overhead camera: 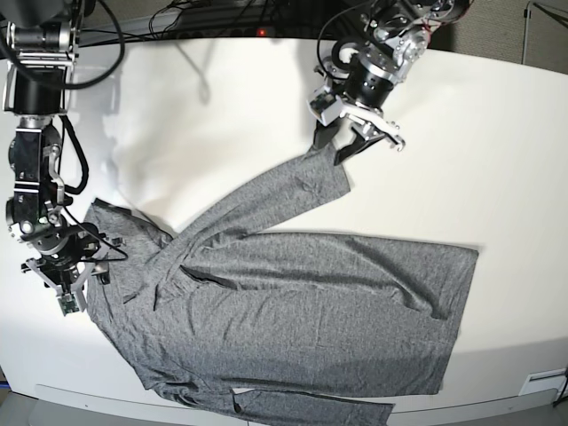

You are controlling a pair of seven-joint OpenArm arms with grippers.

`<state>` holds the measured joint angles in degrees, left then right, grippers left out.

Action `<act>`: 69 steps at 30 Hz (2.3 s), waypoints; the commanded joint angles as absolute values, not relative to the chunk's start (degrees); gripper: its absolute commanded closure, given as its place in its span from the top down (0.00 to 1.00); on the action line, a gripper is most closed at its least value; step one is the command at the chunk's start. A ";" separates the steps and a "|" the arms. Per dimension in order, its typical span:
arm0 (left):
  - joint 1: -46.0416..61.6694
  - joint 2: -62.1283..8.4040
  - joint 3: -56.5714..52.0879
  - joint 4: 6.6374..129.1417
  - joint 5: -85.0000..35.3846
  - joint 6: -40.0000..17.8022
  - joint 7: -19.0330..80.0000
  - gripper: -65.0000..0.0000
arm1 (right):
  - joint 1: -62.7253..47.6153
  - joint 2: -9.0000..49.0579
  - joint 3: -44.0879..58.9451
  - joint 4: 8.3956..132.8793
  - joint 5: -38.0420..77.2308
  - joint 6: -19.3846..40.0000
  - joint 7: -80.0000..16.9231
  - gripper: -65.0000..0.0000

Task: Fold the T-shirt properly
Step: 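Carry the sleeve cuff with the left gripper across the shirt body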

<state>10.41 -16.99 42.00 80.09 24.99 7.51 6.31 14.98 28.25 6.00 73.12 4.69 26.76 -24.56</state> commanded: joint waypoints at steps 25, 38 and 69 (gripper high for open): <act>11.09 -16.99 42.09 95.22 8.03 -2.63 11.88 0.41 | 16.45 29.34 6.42 74.15 4.84 26.06 -23.68 0.44; 9.26 -13.21 42.04 82.17 10.57 -2.61 8.93 0.41 | 16.47 29.36 6.42 74.15 4.99 26.06 -24.03 0.44; -4.14 -13.23 42.04 97.17 14.11 4.34 27.49 0.00 | 16.43 29.36 6.42 74.15 5.19 26.06 -23.51 0.44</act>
